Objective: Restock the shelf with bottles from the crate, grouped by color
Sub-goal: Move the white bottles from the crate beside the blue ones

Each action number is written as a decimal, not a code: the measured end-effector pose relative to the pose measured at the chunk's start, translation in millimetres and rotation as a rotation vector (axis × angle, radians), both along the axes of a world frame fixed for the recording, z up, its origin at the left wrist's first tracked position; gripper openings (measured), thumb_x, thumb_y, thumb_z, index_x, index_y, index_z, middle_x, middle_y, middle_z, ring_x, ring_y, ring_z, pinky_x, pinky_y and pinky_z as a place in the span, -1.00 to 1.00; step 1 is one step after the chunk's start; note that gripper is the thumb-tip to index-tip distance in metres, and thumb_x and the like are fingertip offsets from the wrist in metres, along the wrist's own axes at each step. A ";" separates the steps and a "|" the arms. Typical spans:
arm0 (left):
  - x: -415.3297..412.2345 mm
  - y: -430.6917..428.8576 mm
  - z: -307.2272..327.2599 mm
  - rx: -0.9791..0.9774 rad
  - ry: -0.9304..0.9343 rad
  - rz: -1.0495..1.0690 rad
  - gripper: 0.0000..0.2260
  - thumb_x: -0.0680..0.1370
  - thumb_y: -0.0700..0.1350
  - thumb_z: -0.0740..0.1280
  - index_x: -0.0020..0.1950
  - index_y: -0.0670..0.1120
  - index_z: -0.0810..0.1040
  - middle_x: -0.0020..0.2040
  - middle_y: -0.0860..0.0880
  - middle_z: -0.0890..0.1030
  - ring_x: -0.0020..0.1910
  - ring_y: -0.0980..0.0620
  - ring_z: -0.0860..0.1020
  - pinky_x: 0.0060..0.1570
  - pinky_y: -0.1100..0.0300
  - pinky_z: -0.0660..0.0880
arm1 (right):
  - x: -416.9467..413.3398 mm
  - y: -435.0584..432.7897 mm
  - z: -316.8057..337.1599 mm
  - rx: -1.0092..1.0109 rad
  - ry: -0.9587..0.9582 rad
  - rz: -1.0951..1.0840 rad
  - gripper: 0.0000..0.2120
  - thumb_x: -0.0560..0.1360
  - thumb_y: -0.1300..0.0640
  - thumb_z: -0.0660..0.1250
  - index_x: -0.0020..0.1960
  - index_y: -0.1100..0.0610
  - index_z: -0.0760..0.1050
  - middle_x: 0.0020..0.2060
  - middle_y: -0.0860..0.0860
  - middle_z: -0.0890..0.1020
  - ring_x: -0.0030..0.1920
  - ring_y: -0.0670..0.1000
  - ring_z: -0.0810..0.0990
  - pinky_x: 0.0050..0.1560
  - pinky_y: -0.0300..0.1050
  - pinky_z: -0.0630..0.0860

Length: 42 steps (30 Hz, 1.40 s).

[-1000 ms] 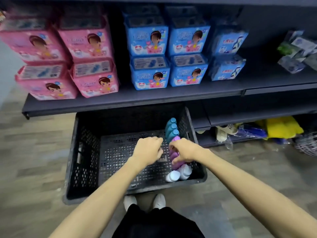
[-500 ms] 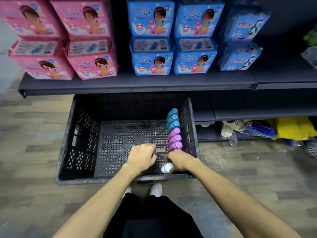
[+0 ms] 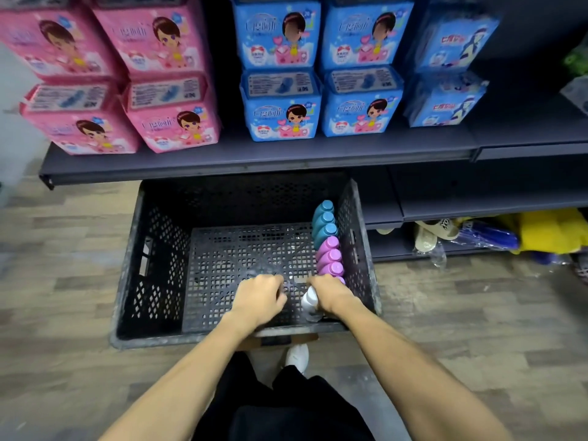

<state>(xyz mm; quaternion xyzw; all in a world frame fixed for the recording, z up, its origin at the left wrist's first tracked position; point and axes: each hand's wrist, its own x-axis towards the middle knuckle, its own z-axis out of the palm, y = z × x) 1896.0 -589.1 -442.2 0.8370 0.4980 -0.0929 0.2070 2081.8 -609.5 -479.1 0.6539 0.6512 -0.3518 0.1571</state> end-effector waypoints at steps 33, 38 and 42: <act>-12.0 81.0 92.1 0.330 -0.057 0.046 -0.87 0.49 0.01 0.27 -0.10 -0.03 0.52 -0.12 -0.08 0.63 -0.14 -0.19 0.58 -0.25 0.11 0.35 | 12.2 81.0 199.9 0.520 0.054 0.070 -0.57 0.52 -0.01 0.42 0.26 0.16 0.35 0.12 0.13 0.55 0.03 0.20 0.55 -0.11 0.02 0.44; -10.6 105.3 134.0 0.445 -0.129 0.058 -0.82 0.51 0.05 0.24 -0.18 -0.03 0.50 -0.18 -0.08 0.63 -0.17 -0.20 0.58 -0.25 0.08 0.41 | 19.6 92.5 248.4 0.618 0.112 0.083 -0.56 0.50 -0.02 0.43 0.21 0.11 0.30 0.05 0.14 0.59 -0.02 0.19 0.55 -0.07 0.08 0.52; -7.3 123.1 176.1 0.564 -0.186 0.057 -0.79 0.54 0.08 0.22 -0.17 -0.02 0.48 -0.21 -0.02 0.62 -0.20 -0.14 0.58 -0.25 0.07 0.45 | 26.4 99.7 288.2 0.717 0.217 0.038 -0.56 0.56 -0.09 0.36 0.23 0.13 0.25 0.04 0.11 0.56 -0.01 0.16 0.53 -0.03 0.11 0.51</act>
